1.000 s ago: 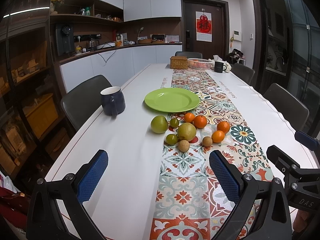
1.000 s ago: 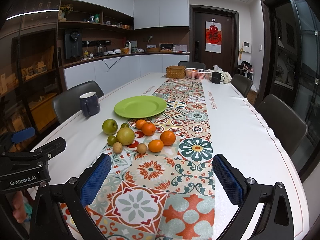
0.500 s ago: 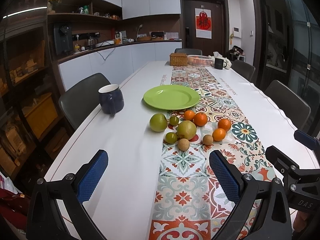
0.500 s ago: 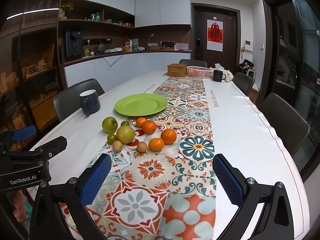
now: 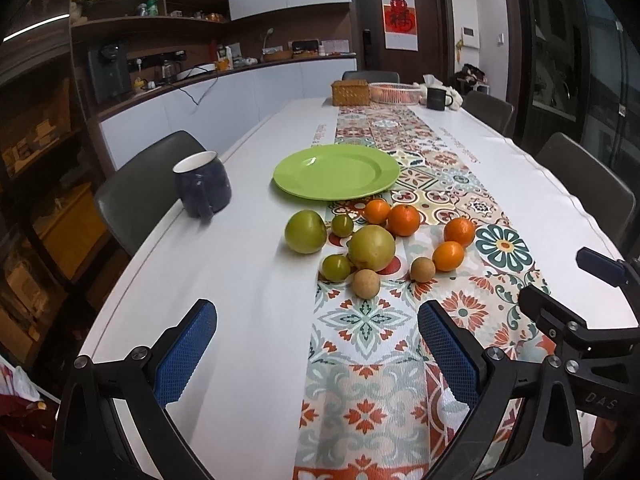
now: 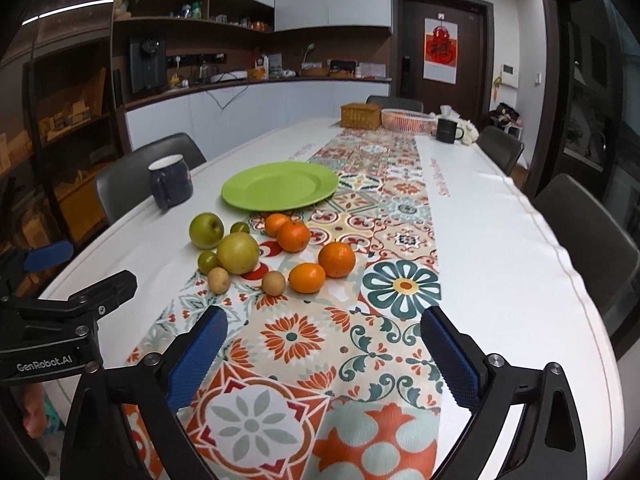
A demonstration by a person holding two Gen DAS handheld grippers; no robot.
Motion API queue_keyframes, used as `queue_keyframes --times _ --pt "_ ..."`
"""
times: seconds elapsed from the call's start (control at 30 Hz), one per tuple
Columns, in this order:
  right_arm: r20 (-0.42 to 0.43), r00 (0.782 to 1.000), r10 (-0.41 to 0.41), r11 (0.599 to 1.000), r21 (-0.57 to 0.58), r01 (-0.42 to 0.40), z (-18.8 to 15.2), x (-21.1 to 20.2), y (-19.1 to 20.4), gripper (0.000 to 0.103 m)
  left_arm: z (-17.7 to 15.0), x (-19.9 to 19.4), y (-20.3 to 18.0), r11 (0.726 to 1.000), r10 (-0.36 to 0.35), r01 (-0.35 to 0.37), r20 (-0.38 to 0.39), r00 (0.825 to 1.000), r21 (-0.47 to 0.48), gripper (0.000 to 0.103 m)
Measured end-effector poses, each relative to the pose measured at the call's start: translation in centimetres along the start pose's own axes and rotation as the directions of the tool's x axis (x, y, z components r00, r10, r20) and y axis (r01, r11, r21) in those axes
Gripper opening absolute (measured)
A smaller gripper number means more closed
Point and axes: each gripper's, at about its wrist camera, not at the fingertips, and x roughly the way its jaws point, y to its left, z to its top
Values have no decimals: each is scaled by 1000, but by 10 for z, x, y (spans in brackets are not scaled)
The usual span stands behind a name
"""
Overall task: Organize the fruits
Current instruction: 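Grasp a small brown fruit with the left gripper while the right gripper grasps a tangerine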
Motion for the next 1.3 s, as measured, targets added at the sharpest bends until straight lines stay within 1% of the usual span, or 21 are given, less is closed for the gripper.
queue_keyframes --times 0.07,0.13,0.2,0.27,0.37,0.53,0.6,0.63,0.73,0.97,1.03,1.3 --pt "-20 1000 8 1000 -1 -8 1 9 -1 92 1 8 -2 1000 -15 15 -11 1000 5 98" --pt "-38 999 17 1000 -3 -17 3 18 -3 88 3 16 -5 999 -30 30 -22 999 12 96" --pt "-54 998 24 1000 -7 -25 5 29 -4 86 5 25 -8 999 -43 44 -32 999 24 93" --pt "-66 997 30 999 -15 -31 6 39 -3 84 6 34 -11 998 -52 53 -44 998 35 87" --pt "-91 995 43 999 -19 -45 9 55 -4 78 7 47 -16 996 -71 74 -71 995 46 81" --pt "-126 989 71 997 -23 -75 12 77 -3 68 9 66 -22 994 -89 95 -93 992 58 74" --pt "-133 988 73 997 -30 -78 13 84 -3 66 9 72 -23 993 -97 104 -103 990 59 70" --pt "-137 988 75 996 -33 -80 13 87 -3 64 9 76 -24 992 -108 115 -112 988 58 66" --pt "-157 984 87 995 -30 -92 15 98 -3 58 8 87 -26 991 -112 121 -129 985 62 60" --pt "-191 976 102 994 -18 -107 16 115 -4 53 9 107 -28 989 -127 139 -167 978 59 45" --pt "-201 974 109 993 -16 -115 17 120 -3 50 9 110 -28 988 -132 144 -175 976 57 43" --pt "-216 967 132 990 -18 -139 20 131 1 50 10 121 -30 983 -163 176 -204 965 46 33"
